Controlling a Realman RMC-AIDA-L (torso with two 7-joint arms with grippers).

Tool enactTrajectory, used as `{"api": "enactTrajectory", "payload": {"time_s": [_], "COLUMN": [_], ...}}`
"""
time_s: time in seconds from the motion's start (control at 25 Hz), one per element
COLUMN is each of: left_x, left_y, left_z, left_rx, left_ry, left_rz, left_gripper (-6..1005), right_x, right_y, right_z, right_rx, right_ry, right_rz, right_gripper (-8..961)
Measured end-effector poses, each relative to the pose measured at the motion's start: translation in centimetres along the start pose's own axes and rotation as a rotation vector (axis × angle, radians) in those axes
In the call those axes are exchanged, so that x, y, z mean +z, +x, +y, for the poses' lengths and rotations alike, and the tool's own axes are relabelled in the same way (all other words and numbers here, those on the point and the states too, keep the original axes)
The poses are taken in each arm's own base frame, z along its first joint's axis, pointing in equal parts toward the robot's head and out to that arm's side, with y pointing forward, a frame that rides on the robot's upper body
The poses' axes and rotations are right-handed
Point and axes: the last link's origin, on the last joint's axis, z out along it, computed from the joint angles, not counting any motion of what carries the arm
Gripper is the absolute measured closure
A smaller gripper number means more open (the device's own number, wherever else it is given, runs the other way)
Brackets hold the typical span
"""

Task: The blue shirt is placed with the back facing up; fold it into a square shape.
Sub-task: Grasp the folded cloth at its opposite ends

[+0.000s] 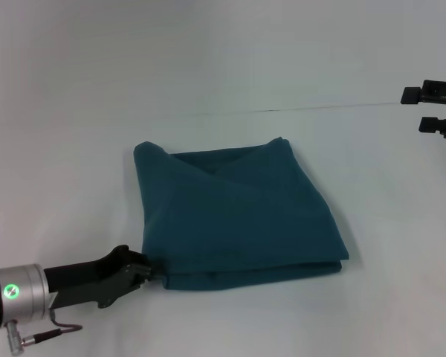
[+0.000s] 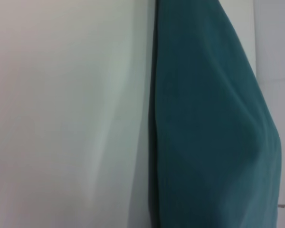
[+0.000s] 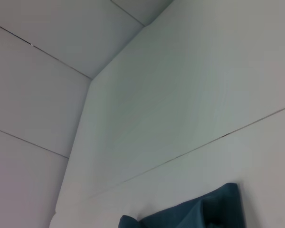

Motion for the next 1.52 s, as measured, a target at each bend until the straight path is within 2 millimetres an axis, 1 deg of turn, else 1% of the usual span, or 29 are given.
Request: {"api": "enactTrajectory", "payload": {"time_s": [0.2, 0.36, 0.56, 0.72, 0.88, 1.0, 1.12, 1.2, 1.36, 1.52], "left_x": [-1.2, -2.3, -3.8, -5.3, -5.4, -5.7, -7.0, -8.0, -8.8, -8.9], "left_y": [0.4, 0.4, 0.5, 0.9, 0.8, 0.9, 0.7, 0.4, 0.2, 0.3], "left_z": [0.1, -0.3, -1.4, -1.8, -1.4, -0.2, 1.2, 1.9, 2.4, 2.8], "left_rx": [0.019, 0.005, -0.024, -0.041, -0.015, 0.101, 0.291, 0.437, 0.575, 0.687], "left_ry": [-0.045, -0.065, -0.044, -0.057, -0.078, -0.143, -0.233, -0.276, -0.284, -0.286], "left_rz": [0.013, 0.029, 0.064, 0.111, 0.105, 0.09, 0.08, 0.078, 0.07, 0.067], "left_gripper": [899, 890, 703, 618, 534, 470, 383, 325, 330, 325], "right_x": [0.0, 0.1, 0.0, 0.0, 0.0, 0.0, 0.0, -0.1, -0.4, -0.3], "right_y": [0.1, 0.2, 0.1, 0.0, 0.2, 0.6, 1.4, 2.3, 4.6, 6.7], "right_z": [0.0, -0.1, -0.1, -0.1, -0.1, 0.1, -0.3, -0.7, -1.7, -2.2], "right_rx": [-0.002, 0.0, -0.002, -0.003, -0.021, -0.121, -0.216, -0.272, -0.432, -0.51], "right_ry": [-0.001, -0.001, 0.0, 0.001, -0.004, -0.019, -0.03, -0.036, -0.043, -0.03], "right_rz": [0.001, 0.004, 0.002, 0.001, 0.009, 0.022, 0.023, 0.026, 0.035, 0.017], "right_gripper": [38, 38, 38, 38, 38, 38, 38, 38, 38, 38]}}
